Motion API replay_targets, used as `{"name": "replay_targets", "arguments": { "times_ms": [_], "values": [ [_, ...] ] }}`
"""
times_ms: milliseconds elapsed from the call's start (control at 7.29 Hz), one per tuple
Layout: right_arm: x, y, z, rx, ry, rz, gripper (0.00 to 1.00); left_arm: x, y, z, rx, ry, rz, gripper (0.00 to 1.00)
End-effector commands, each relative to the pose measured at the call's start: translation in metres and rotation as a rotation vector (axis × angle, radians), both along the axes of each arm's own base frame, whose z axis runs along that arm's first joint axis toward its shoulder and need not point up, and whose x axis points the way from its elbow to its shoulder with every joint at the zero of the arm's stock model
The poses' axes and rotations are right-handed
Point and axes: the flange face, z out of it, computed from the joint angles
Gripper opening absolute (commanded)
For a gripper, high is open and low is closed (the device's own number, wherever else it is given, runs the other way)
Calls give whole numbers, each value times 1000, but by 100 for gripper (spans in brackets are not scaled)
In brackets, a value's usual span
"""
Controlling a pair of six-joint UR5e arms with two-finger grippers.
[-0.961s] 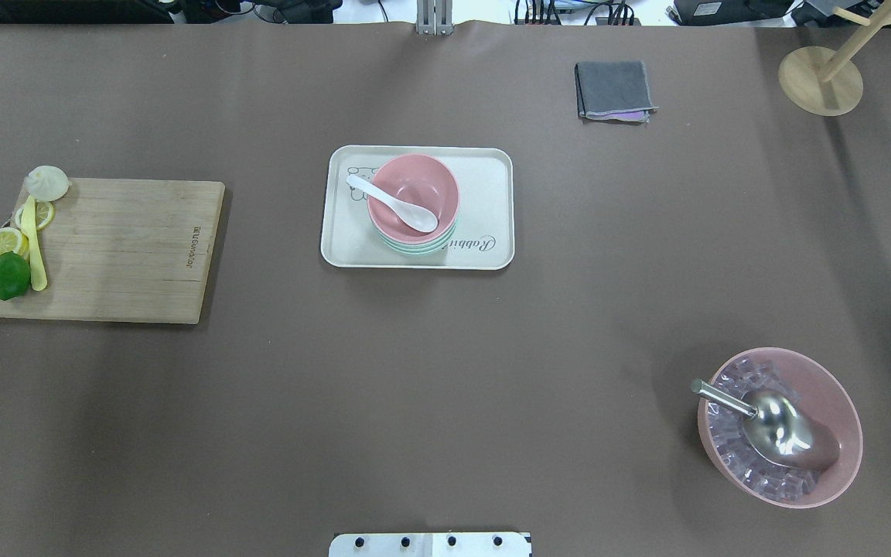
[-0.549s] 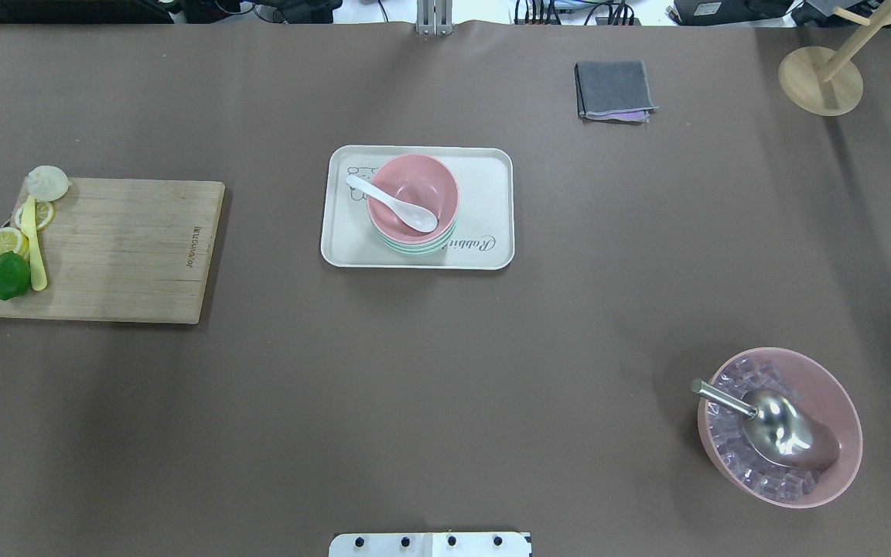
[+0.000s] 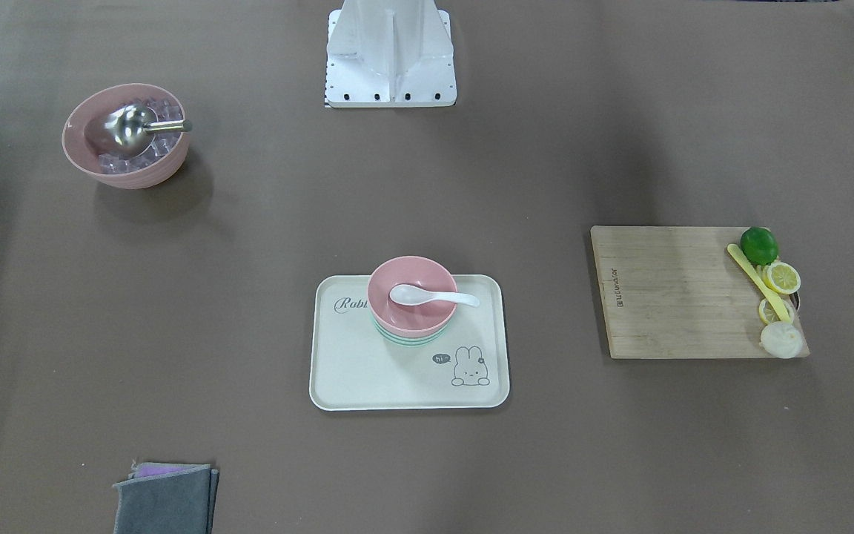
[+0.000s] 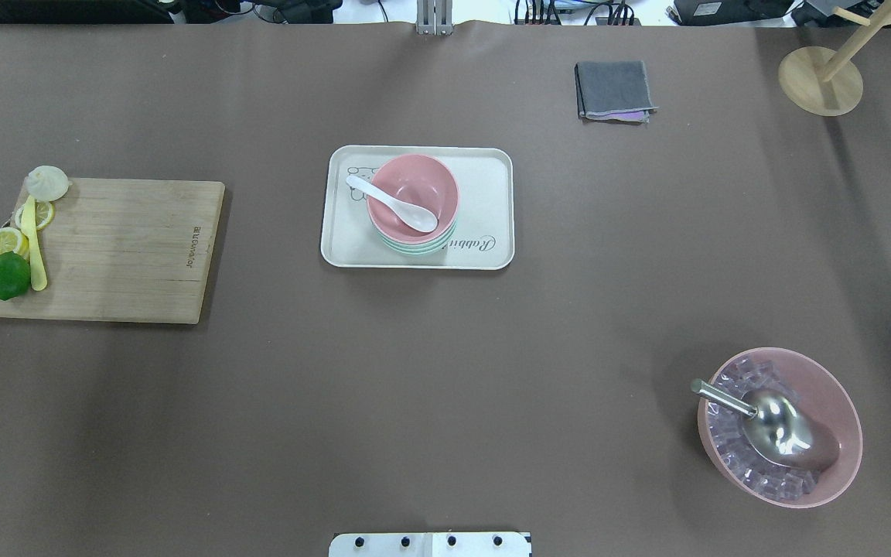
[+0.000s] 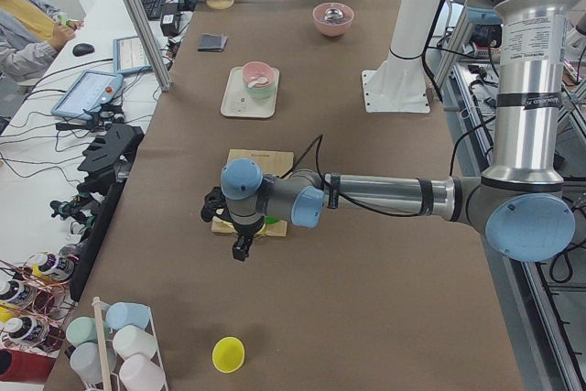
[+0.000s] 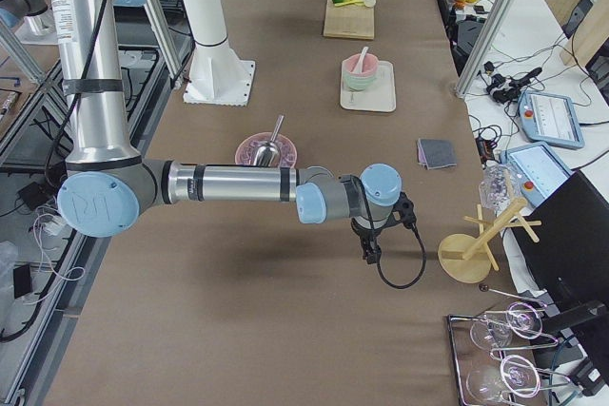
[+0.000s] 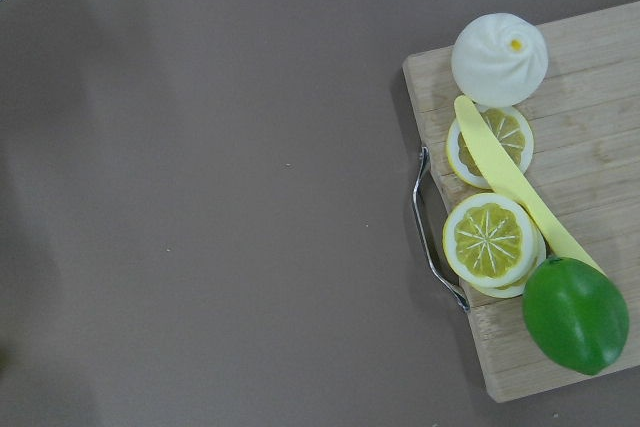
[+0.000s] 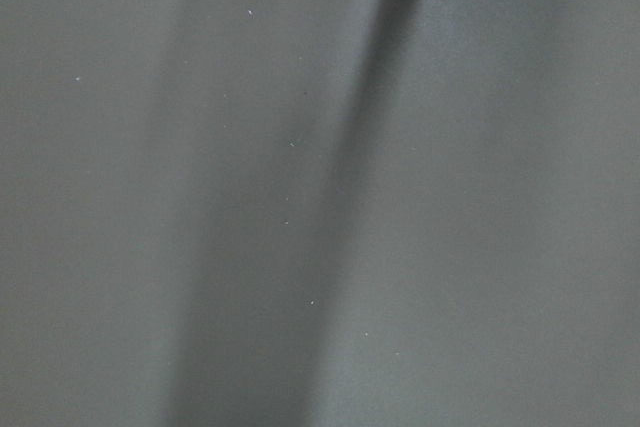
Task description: Stack pink bowl on green and place spoon
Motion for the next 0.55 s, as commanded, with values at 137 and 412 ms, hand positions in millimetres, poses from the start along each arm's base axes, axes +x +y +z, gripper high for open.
{"name": "replay_targets", "arguments": {
  "times_ms": [137,412],
  "values": [
    [0,6,10,-20,-1,0,100,-6,0,2,12,-43,-18,98],
    [0,6,9,-13,-2,-1,100,-6,0,2,16,-51,-17,98]
  ]
}}
